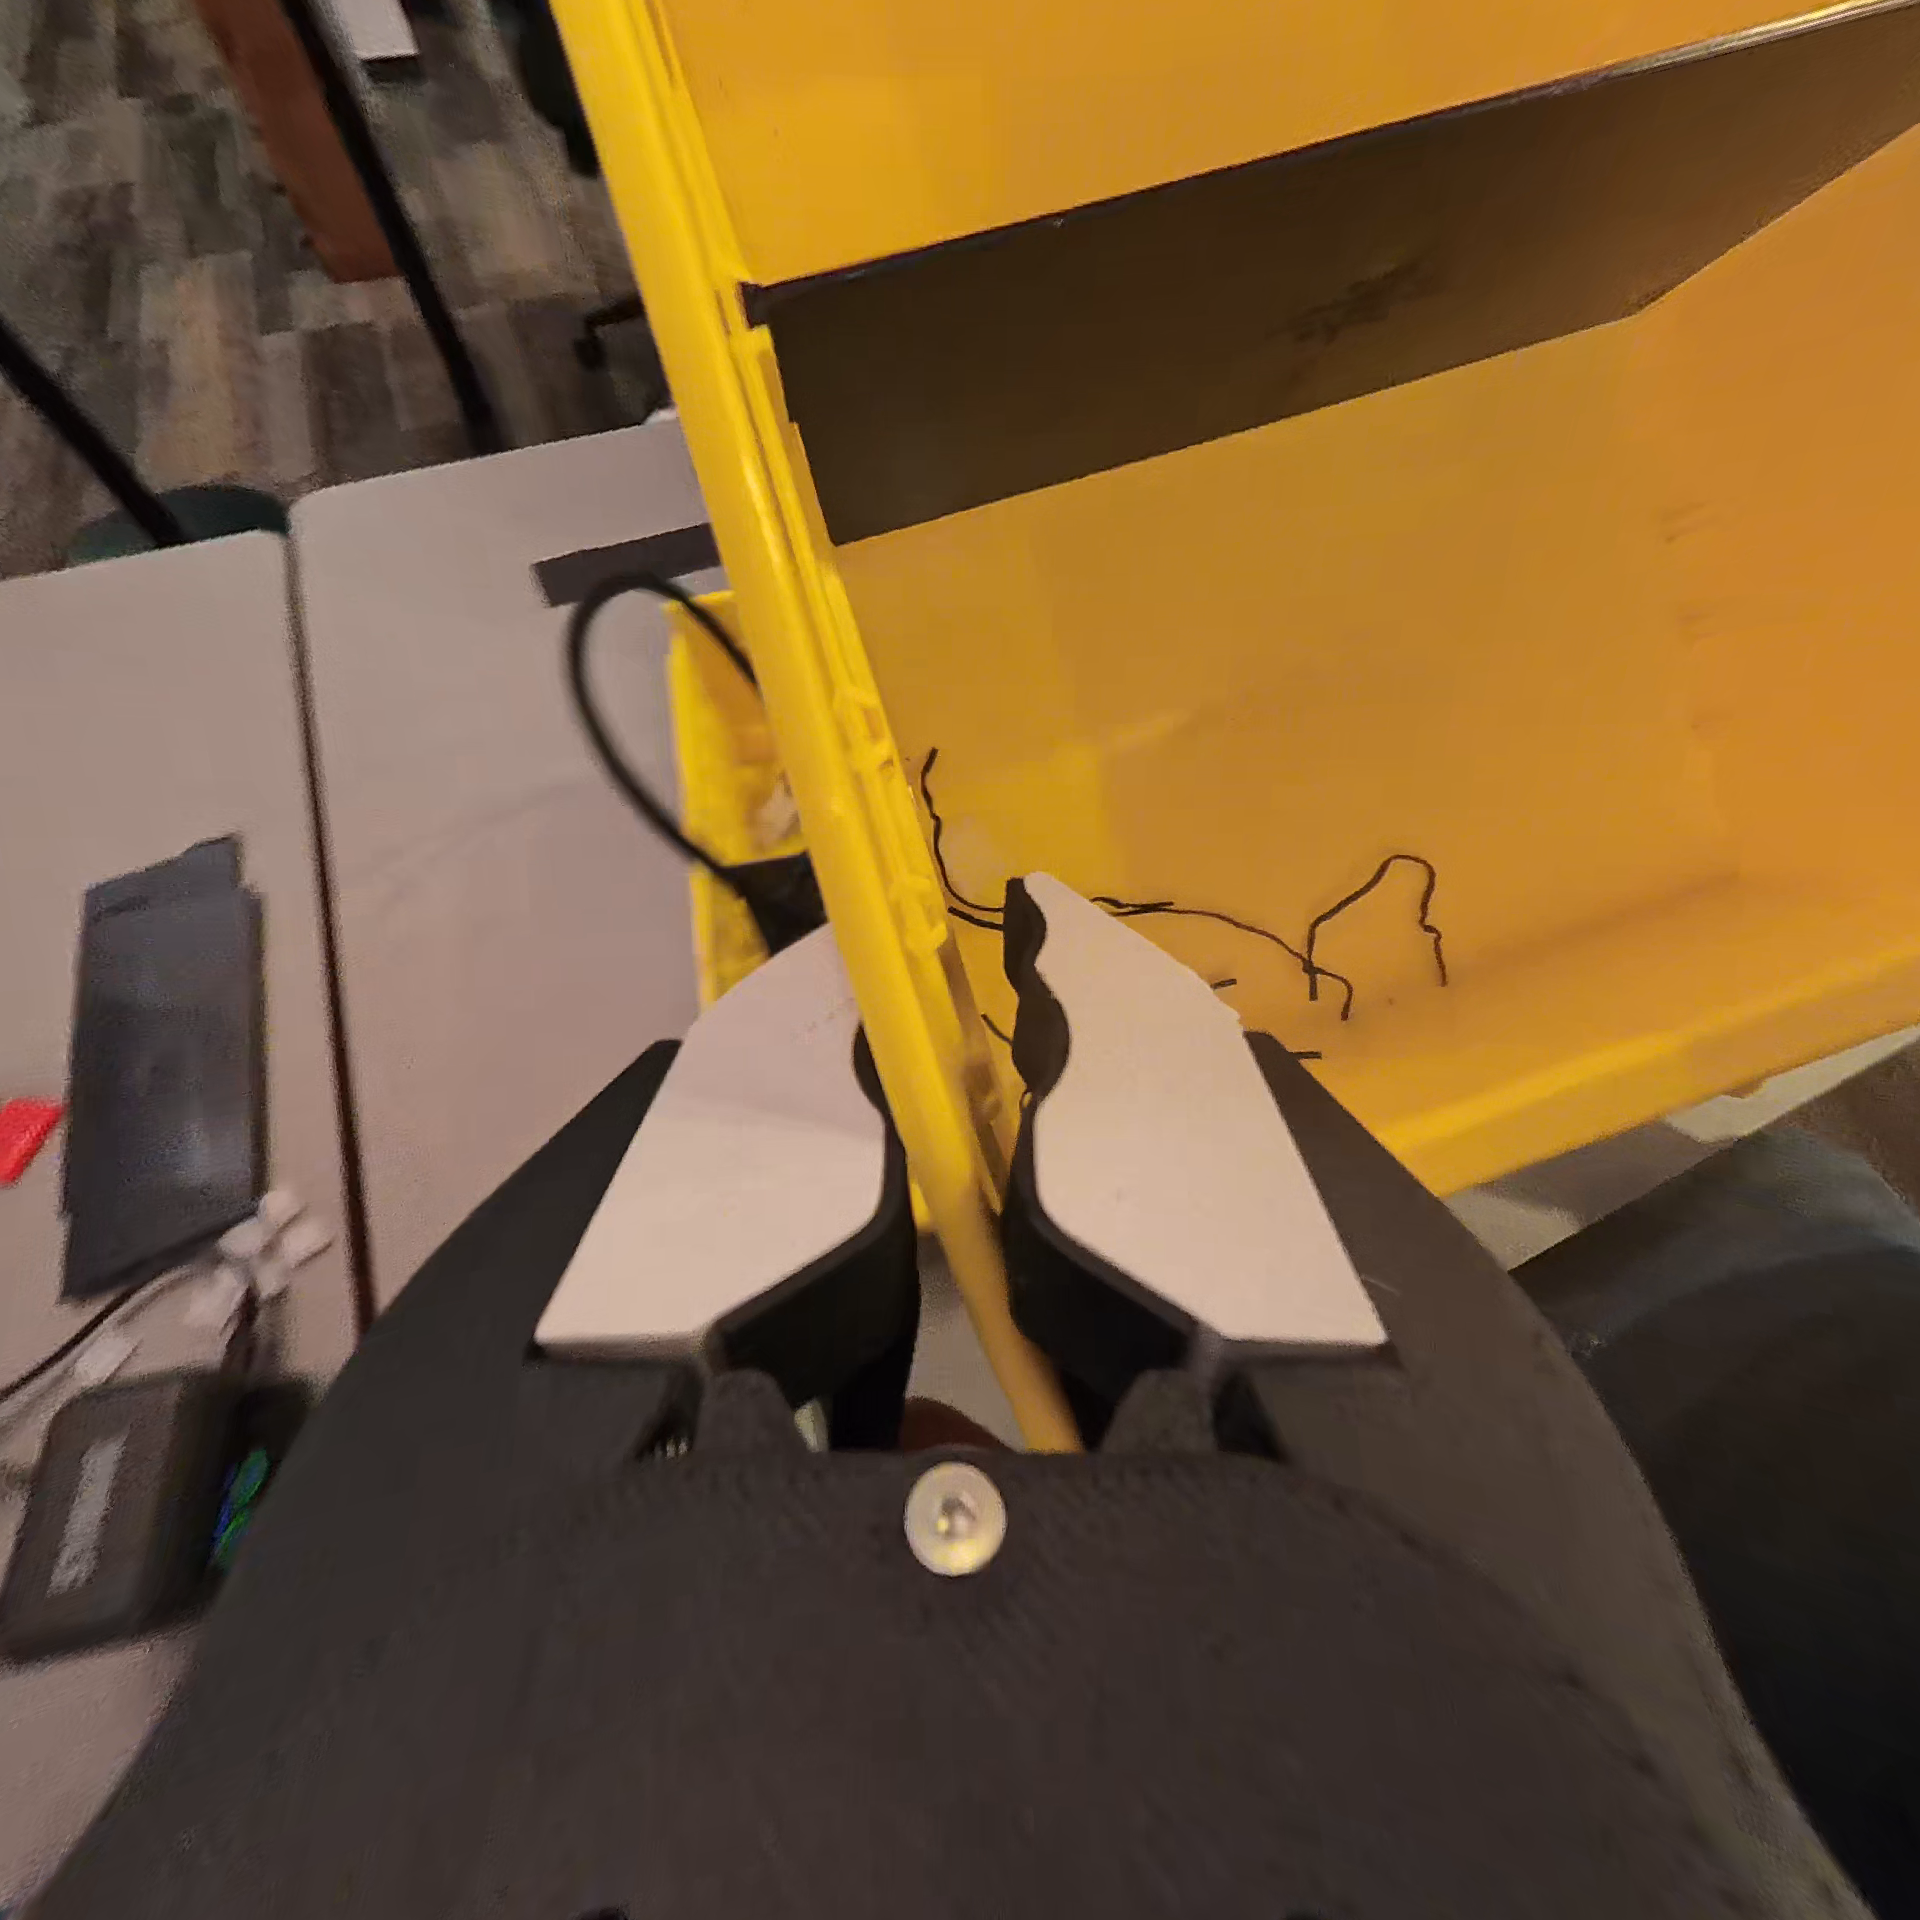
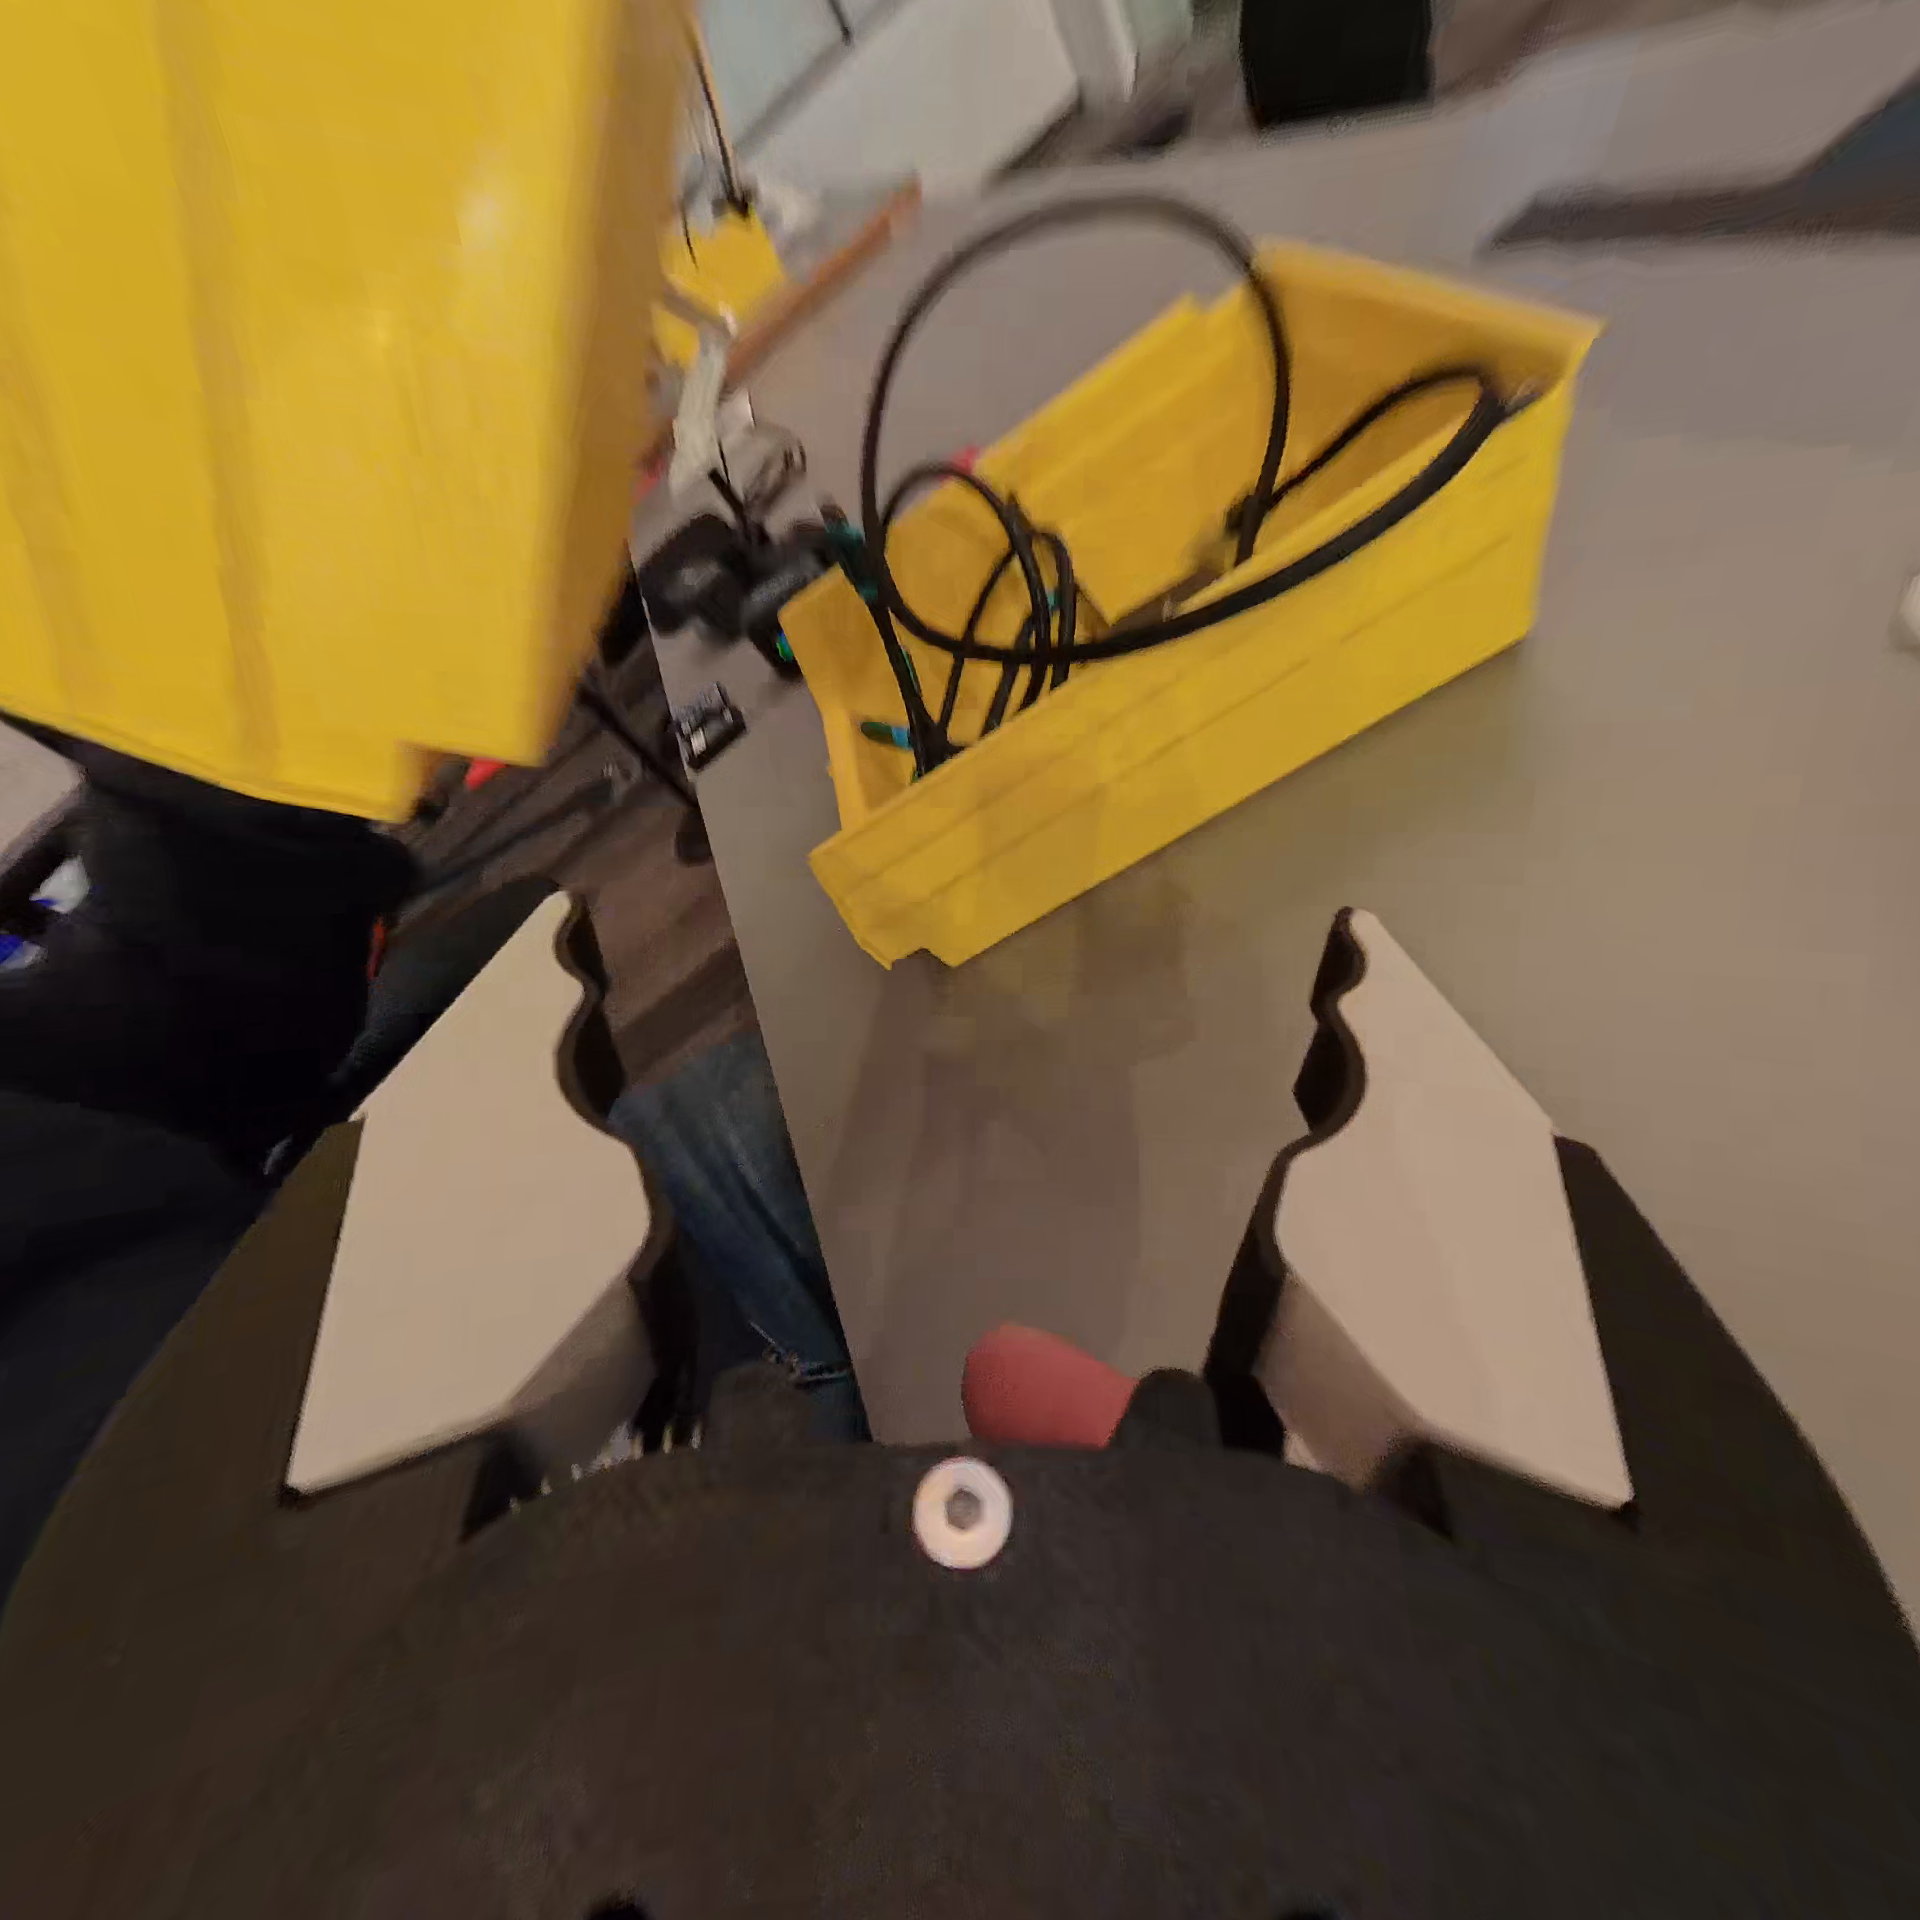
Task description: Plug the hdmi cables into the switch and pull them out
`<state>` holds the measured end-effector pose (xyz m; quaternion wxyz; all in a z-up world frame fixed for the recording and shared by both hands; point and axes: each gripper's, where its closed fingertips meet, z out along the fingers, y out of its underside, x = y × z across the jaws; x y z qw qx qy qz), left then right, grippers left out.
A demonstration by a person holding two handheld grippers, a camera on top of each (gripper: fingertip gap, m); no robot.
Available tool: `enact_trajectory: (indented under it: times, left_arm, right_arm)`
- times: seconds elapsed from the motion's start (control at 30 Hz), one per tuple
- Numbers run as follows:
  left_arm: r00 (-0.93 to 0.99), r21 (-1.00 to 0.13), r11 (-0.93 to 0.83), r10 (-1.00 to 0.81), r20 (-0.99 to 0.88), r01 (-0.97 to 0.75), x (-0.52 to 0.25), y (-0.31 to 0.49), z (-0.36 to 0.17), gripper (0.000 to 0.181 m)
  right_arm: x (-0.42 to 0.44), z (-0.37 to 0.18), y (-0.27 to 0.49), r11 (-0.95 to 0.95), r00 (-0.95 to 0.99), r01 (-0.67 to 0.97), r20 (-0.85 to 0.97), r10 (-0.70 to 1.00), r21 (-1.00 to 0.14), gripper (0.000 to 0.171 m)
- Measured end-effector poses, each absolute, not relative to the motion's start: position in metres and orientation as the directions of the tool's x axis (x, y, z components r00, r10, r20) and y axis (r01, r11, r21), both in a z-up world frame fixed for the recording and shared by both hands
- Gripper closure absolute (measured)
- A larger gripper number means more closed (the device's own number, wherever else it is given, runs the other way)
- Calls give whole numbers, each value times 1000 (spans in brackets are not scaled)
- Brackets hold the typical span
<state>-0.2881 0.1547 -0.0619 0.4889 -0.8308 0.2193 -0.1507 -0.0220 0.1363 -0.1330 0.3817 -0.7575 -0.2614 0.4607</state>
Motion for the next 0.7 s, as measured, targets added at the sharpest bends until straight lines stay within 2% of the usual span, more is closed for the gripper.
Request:
enact_trajectory:
  times: [0.1,0.13,0.2,0.23,0.3,0.4,0.43,0.47,0.5,0.57,0.6,0.63,0.7]
  left_arm:
    - [801,-864,-420,-597,33,-277,-216,169,-72,165]
    - [780,-859,-419,-625,38,-294,-191,174,-76,165]
    - [732,-850,-408,-680,38,-335,-140,180,-87,165]
    - [704,-847,-400,-709,43,-351,-114,182,-93,165]
    - [658,-845,-386,-751,56,-369,-65,185,-106,164]
    - [599,-818,-389,-798,70,-423,1,183,-134,164]
    - [588,-811,-394,-805,77,-433,20,183,-145,164]
    - [578,-799,-405,-811,89,-445,37,183,-156,164]
    - [570,-787,-423,-814,112,-449,53,182,-165,163]
    - [564,-761,-431,-819,105,-485,79,181,-185,163]
    - [560,-746,-436,-822,102,-503,91,180,-195,163]
    - [553,-735,-454,-823,129,-504,103,175,-204,161]
    - [536,-707,-468,-831,149,-530,121,163,-219,161]
  right_arm:
    - [43,-88,102,-413,465,-45,-385,797,-910,80]
    - [64,-79,89,-354,493,-57,-334,804,-934,104]
    - [96,-70,65,-285,549,-64,-272,791,-956,137]
    - [110,-71,57,-262,594,-60,-246,766,-963,141]
    - [136,-79,45,-246,684,-42,-207,700,-968,129]
    - [165,-90,33,-257,760,-85,-229,609,-963,94]
    - [176,-94,32,-252,799,-104,-232,556,-962,76]
    - [189,-102,35,-259,843,-119,-235,483,-958,51]
    - [202,-116,37,-285,888,-99,-214,406,-953,44]
    - [217,-153,39,-383,937,-21,-152,315,-923,47]
    - [215,-164,39,-416,925,-54,-202,321,-908,53]
    - [215,-172,40,-437,912,-103,-260,317,-894,68]
    - [226,-198,45,-497,925,-84,-253,284,-864,95]
